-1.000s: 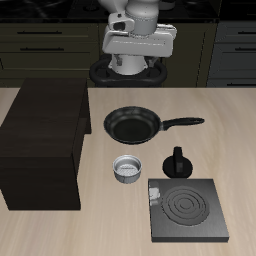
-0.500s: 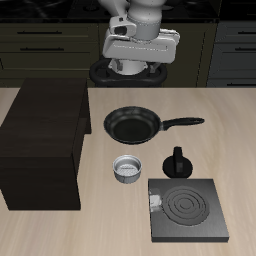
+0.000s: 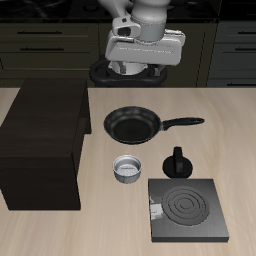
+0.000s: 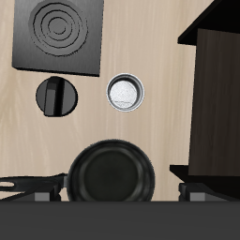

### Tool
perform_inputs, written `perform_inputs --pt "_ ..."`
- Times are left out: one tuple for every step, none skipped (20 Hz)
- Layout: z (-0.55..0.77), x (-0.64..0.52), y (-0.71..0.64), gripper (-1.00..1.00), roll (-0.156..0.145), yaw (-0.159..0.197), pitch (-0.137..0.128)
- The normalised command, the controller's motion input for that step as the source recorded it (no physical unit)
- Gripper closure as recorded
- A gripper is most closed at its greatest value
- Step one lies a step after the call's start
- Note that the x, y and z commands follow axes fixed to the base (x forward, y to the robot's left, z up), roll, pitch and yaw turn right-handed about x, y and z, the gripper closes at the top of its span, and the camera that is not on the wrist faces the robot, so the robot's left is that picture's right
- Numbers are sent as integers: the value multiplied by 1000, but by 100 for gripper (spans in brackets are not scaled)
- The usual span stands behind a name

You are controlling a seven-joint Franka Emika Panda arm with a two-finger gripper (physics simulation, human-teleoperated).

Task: Place the ramekin on the bottom layer of the wooden shelf

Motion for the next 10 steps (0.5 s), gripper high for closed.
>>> perform_inputs --pt "66 235 -6 -100 -13 -16 7" --pt "83 230 44 -100 13 17 -47" --pt "14 290 25 -100 26 27 24" --pt "16 -58 -81 -100 0 0 0" --pt "119 370 124 -100 -2 27 -31" --pt "31 242 55 -100 40 90 -14" --pt "134 255 -66 -100 -85 -16 -19" --pt "120 330 43 -100 18 -25 5" --pt "123 218 34 -100 21 40 -32" --pt "155 247 -49 -100 -75 1 -42"
